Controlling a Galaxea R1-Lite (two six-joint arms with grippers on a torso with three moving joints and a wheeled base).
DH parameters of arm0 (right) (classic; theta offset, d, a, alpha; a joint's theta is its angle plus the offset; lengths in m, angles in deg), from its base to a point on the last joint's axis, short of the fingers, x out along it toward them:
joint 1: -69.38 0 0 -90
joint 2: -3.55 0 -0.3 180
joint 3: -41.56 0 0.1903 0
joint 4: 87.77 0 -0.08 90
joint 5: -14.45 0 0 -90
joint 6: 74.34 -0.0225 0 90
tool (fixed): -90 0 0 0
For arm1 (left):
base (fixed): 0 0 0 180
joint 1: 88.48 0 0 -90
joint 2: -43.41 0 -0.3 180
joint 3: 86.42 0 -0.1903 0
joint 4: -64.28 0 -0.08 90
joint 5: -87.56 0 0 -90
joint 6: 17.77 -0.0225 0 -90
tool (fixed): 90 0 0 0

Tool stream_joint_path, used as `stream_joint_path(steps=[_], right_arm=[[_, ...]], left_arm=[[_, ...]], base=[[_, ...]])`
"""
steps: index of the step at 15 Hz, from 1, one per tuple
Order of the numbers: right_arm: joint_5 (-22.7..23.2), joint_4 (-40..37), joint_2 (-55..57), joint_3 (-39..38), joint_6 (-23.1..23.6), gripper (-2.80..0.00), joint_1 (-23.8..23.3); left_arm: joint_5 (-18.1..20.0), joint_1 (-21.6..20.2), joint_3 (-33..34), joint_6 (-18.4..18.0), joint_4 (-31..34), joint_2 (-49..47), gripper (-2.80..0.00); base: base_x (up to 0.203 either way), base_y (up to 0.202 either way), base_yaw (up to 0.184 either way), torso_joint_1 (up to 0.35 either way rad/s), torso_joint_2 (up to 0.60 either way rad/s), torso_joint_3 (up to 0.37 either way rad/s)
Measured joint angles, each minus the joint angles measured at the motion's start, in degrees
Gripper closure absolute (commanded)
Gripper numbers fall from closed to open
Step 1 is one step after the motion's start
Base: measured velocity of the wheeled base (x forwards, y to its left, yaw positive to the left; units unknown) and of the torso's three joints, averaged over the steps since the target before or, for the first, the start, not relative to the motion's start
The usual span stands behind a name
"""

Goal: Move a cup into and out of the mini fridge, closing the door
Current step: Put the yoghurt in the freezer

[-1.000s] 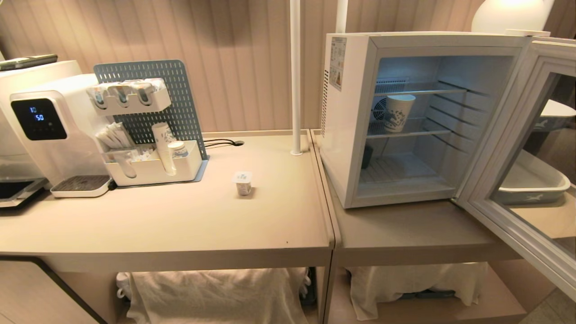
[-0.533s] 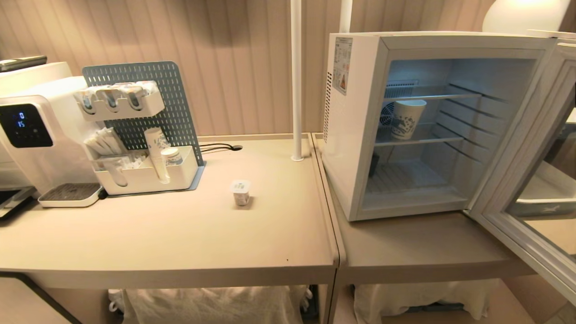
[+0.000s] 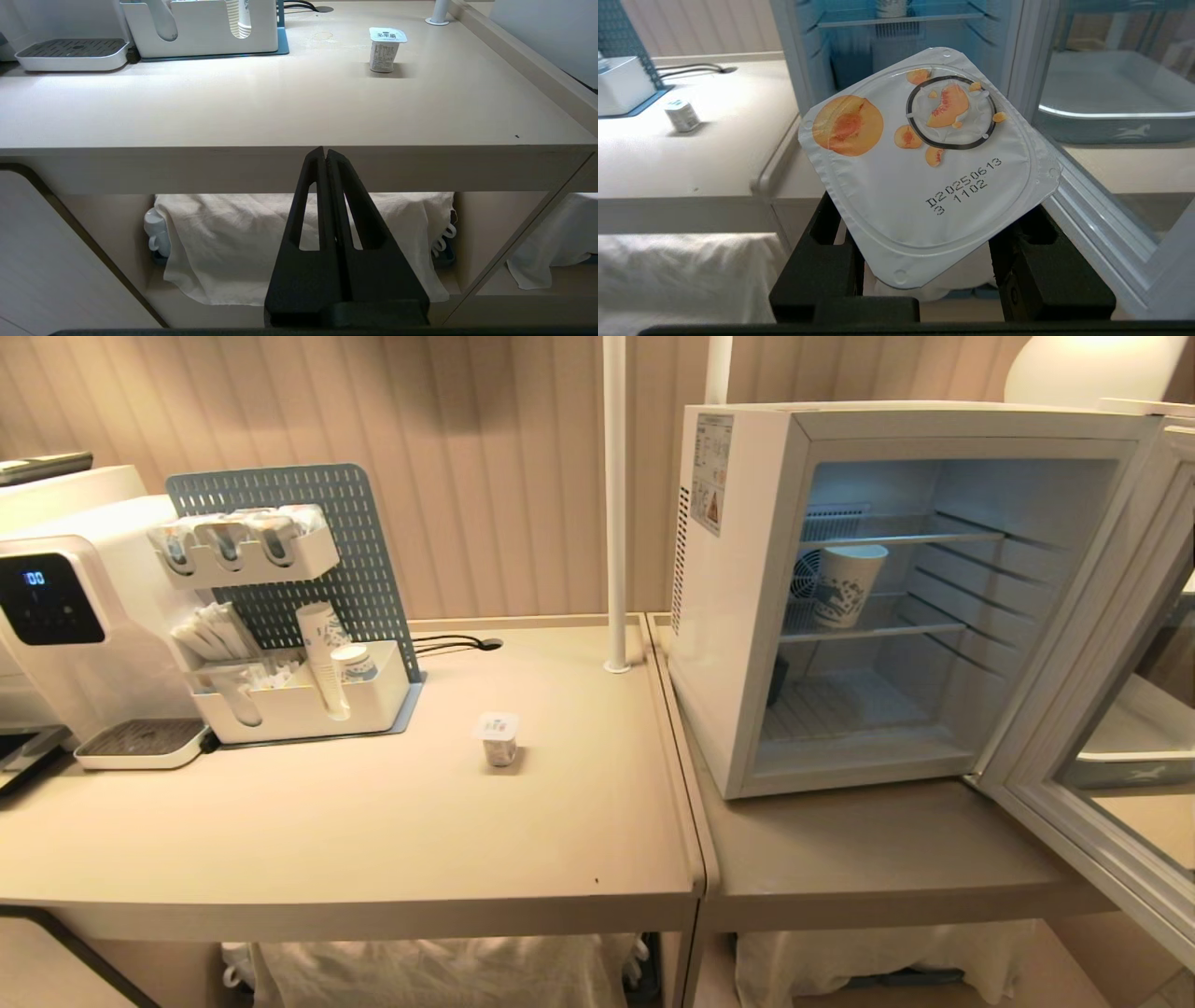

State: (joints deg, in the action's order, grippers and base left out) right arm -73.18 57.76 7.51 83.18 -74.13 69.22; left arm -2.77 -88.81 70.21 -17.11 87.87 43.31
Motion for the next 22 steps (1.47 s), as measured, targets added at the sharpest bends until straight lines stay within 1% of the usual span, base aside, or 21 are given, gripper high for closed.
stream_joint_path(steps=[2,3,4,7,9,10,12,13,16,17,18,19,20,21,22], right_arm=[[1.01,-5.88,8.98,8.01,1.63,0.0,0.16],[1.44,-7.2,13.99,10.5,2.6,0.0,0.18],[1.92,-6.78,20.49,12.6,3.49,0.0,0.23],[3.7,-0.87,40.73,15.8,5.05,0.0,0.27],[4.56,5.3,53.96,16.74,5.54,0.0,0.23],[4.93,9.53,60.98,16.94,5.69,0.0,0.16],[5.29,20.43,73.76,17.05,5.8,0.0,0.11],[5.28,27.75,80.29,16.94,5.5,0.0,0.05],[4.63,53.76,99.09,17.73,3.08,0.0,0.02],[3.89,61.81,104.78,19.21,2.41,0.0,0.02],[3.02,68.22,109.39,21.71,1.79,0.0,0.02],[1.7,74.39,114.21,25.71,1.09,0.0,-0.02],[0.36,77.52,117.78,29.22,0.75,0.0,-0.02],[-1.04,78.76,121.28,32.96,0.57,0.0,-0.02],[-2.07,78.24,124.15,36.21,0.56,0.0,-0.02]], left_arm=[[0.02,0.0,0.0,0.0,0.0,0.0,0.0],[-0.02,0.0,0.0,0.07,0.0,0.0,0.0],[-0.08,0.0,0.0,0.11,-0.01,0.0,0.0],[-0.09,0.0,0.0,0.18,-0.04,0.0,0.0],[-0.09,0.02,0.0,0.24,-0.04,0.0,0.0],[-0.09,0.02,0.0,0.27,-0.01,0.0,0.0],[-0.09,0.0,0.0,0.28,-0.02,0.0,0.0],[-0.11,0.0,0.0,0.27,-0.04,0.0,0.0],[-0.09,0.02,0.0,0.28,-0.04,0.0,0.0],[-0.11,0.0,0.0,0.28,-0.04,0.0,0.0],[-0.09,0.0,0.0,0.33,-0.04,0.0,0.0],[-0.09,0.0,0.0,0.33,-0.06,0.0,0.0],[-0.09,0.01,0.0,0.35,-0.04,0.0,0.0],[-0.08,0.0,0.0,0.36,-0.04,0.0,0.0],[-0.07,0.0,0.0,0.36,-0.04,0.0,0.0]], base=[[0.0,0.0,0.0,0.0,0.0,0.0],[0.0,0.0,0.0,0.0,0.0,0.0],[0.0,0.0,0.0,0.0,0.0,0.0],[0.0,0.0,0.0,0.0,0.0,0.0],[0.0,0.0,0.0,0.0,0.0,0.0],[0.0,0.0,0.0,0.0,0.0,0.0],[0.0,0.0,0.0,0.0,0.0,0.0],[0.0,0.0,0.0,0.0,0.0,0.0],[0.0,0.0,0.0,0.0,0.0,0.0],[0.0,0.0,0.0,0.0,0.0,0.0],[0.0,0.0,0.0,0.0,0.0,0.0],[0.0,0.0,0.0,0.0,0.0,0.0],[0.0,0.0,0.0,0.0,0.0,0.0],[0.0,0.0,0.0,0.0,0.0,0.0],[0.0,0.0,0.0,0.0,0.0,0.0]])
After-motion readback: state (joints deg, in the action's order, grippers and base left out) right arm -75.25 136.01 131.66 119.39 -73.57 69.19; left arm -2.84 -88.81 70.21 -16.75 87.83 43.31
